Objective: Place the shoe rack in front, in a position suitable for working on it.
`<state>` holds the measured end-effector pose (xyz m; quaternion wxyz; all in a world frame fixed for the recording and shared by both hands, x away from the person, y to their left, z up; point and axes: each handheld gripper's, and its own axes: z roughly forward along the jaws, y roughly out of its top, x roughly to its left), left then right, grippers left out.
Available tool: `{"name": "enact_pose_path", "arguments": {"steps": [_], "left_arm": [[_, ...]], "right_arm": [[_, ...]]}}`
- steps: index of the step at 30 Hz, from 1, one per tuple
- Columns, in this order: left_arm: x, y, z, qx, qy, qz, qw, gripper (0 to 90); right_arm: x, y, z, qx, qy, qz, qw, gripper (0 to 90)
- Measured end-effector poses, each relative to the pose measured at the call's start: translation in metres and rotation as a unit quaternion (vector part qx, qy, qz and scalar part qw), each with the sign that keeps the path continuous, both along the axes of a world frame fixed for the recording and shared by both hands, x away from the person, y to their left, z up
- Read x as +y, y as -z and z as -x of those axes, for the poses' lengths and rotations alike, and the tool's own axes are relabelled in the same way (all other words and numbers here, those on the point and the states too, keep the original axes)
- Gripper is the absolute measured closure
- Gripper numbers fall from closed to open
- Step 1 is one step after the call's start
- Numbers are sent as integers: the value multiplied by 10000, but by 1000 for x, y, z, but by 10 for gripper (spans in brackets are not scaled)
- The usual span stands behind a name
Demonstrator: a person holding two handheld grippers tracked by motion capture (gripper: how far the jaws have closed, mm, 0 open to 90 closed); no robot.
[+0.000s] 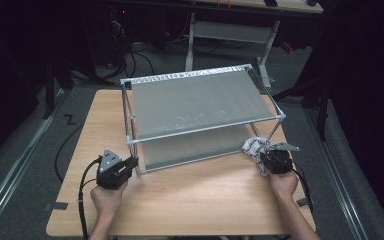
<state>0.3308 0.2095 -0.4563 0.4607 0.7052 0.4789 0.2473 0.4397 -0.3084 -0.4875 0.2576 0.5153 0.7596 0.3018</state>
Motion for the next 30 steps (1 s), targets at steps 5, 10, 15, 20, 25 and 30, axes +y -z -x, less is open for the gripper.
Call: {"name": "enact_pose_path", "arguments": {"steps": [5,10,15,20,25,30], "left_arm": [[2,-1,-2,12,-124,-47,9999,803],[3,-2,-6,45,-157,-110,9998,806],[7,-2,-7,57,-222,-86,9997,805],[8,-2,-7,50,-233,-85,9997,804],[12,-1,-7,53,-279,-46,9996,803],[15,-2,-6,62,-302,-50,9995,802]], "right_arm": [[-1,-4,13,-7,-181,-98,9998,821],[-1,-9,36,-11,-388,-152,9991,820],[0,-11,61,-16,-604,-210,9980,820],[0,-8,82,-4,-722,-217,9972,819],[1,-4,88,14,-722,-173,9972,813],[1,4,86,69,-680,-197,9975,752]]}}
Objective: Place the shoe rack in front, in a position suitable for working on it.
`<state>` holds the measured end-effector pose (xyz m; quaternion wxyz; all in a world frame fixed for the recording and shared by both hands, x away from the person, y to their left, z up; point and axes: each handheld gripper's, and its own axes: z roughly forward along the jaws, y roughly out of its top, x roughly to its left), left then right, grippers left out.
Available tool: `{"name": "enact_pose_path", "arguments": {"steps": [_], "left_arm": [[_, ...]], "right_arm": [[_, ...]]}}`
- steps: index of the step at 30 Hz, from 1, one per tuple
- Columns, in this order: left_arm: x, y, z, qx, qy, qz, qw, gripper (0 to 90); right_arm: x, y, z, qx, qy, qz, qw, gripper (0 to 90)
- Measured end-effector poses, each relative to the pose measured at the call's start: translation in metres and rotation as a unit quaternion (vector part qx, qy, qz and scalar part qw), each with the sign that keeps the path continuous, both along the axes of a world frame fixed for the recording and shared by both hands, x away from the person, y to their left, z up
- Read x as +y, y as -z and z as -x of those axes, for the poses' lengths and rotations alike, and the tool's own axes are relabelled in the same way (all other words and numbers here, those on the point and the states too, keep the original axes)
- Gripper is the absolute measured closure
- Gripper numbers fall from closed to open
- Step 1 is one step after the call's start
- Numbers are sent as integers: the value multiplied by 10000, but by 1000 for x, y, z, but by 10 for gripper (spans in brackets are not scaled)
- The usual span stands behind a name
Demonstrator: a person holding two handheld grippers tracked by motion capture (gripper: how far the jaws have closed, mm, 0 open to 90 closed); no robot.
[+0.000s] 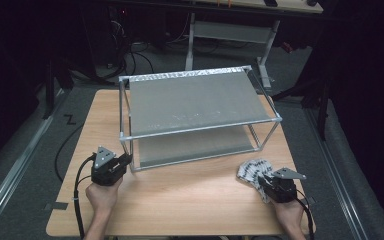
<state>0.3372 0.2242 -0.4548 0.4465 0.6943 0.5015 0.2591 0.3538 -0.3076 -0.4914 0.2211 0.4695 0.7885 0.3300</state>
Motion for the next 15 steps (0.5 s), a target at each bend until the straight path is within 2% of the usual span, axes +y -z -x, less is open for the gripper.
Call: {"name": "enact_pose_path", "arguments": {"steps": [6,11,15], "left_arm": [[3,0,0,1,-29,-15,10000,803],[5,0,-1,-19,-88,4,10000,801],[8,0,-1,4,-124,11,9999,801]], "right_arm": [[-2,-5,1,-109,24,-246,9996,639],[-4,-24,1,-368,-16,-361,9987,591],[-7,-40,-8,-579,7,-430,9974,581]]}}
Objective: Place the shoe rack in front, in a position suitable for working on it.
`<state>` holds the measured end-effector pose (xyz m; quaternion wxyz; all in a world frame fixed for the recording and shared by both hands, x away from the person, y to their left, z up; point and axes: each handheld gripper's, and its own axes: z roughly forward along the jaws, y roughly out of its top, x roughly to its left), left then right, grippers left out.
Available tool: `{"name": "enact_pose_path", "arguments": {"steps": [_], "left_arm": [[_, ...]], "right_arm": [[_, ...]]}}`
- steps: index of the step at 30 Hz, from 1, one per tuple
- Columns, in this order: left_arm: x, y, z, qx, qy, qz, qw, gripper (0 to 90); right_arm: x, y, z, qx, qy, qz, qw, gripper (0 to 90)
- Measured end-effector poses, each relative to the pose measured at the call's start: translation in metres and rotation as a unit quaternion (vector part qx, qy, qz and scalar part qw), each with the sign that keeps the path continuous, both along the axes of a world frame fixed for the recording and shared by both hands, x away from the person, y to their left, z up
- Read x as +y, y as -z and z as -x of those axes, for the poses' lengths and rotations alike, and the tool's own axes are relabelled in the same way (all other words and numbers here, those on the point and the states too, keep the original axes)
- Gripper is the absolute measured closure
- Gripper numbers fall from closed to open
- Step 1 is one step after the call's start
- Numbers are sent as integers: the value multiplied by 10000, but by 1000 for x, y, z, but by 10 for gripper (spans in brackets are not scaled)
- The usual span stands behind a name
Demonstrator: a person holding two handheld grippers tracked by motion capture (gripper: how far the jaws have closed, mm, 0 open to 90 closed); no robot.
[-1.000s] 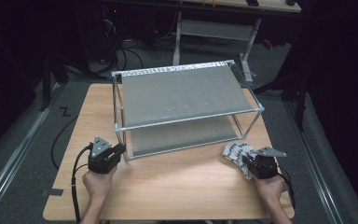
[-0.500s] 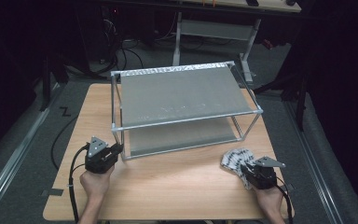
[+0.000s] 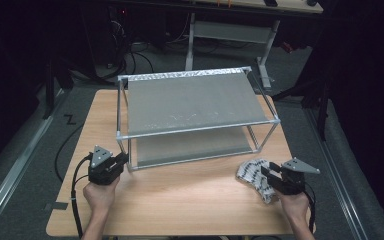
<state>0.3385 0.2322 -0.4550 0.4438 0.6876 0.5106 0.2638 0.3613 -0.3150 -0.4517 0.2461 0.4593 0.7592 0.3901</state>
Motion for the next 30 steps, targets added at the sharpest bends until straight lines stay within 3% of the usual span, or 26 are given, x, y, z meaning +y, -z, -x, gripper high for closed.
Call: {"name": "enact_pose_path", "arguments": {"steps": [6,11,18,25,30], "left_arm": [[3,0,-1,-6,-59,9,10000,801],[4,0,-1,-7,-83,17,10000,801],[6,0,-3,10,-101,-2,9999,801],[12,0,-6,20,-257,76,9996,798],[16,-1,-14,50,-403,41,9992,798]], "right_arm": [[-3,-23,-28,-217,161,91,9996,582],[-2,-38,-53,-258,205,68,9994,582],[6,-47,-81,-321,256,-76,9991,626],[9,-46,-84,-395,267,0,9989,791],[10,-45,-81,-426,152,-5,9990,806]]}}
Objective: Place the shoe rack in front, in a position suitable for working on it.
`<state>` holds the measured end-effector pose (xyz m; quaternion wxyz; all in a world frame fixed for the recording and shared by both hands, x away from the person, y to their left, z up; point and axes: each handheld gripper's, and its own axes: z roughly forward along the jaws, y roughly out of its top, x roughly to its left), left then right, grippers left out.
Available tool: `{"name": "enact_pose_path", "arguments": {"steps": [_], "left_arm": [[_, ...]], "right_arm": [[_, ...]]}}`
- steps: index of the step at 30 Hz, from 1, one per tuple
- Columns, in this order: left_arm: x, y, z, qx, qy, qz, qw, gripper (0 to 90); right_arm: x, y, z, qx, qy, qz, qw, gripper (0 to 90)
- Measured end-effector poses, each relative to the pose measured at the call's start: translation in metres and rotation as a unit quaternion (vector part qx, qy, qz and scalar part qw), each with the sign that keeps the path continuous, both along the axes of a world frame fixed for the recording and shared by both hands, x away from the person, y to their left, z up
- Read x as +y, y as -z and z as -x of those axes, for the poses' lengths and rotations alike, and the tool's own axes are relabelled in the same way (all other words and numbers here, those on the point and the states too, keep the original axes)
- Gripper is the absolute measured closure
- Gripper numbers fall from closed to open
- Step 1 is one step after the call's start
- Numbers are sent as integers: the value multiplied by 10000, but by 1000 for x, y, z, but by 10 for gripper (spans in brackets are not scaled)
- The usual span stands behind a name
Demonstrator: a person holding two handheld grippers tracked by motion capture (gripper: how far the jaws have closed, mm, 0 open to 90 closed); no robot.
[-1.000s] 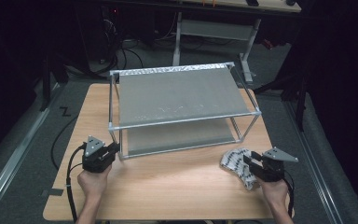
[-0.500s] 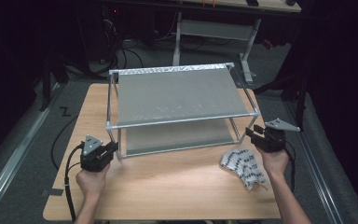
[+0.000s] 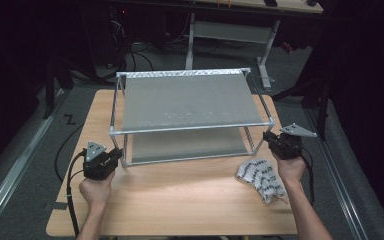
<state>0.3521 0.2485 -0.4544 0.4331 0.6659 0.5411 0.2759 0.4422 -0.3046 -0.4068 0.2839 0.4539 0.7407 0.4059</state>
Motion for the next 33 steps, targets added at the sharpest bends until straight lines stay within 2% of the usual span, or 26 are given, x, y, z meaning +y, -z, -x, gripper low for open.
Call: {"name": "enact_pose_path", "arguments": {"steps": [5,10,15,19,22,25,33], "left_arm": [[4,-1,-8,50,-125,-61,9999,799],[6,0,-12,5,-235,56,9997,796],[8,0,-15,8,-231,73,9997,794],[6,-1,-17,55,-165,-11,9998,797],[6,-1,-18,62,-176,-9,9998,797],[7,-1,-19,65,-228,7,9997,797],[12,-2,-25,107,-420,1,9991,796]], "right_arm": [[1,1,6,-26,-126,-59,9999,810],[3,2,9,-52,-186,-94,9998,810],[3,2,9,-44,-225,-129,9997,805],[2,0,4,-20,-329,-206,9992,748],[3,-1,1,-37,-280,-175,9994,753],[3,-1,1,-47,-258,-133,9996,801],[8,-1,14,-80,-391,-78,9992,810]]}}
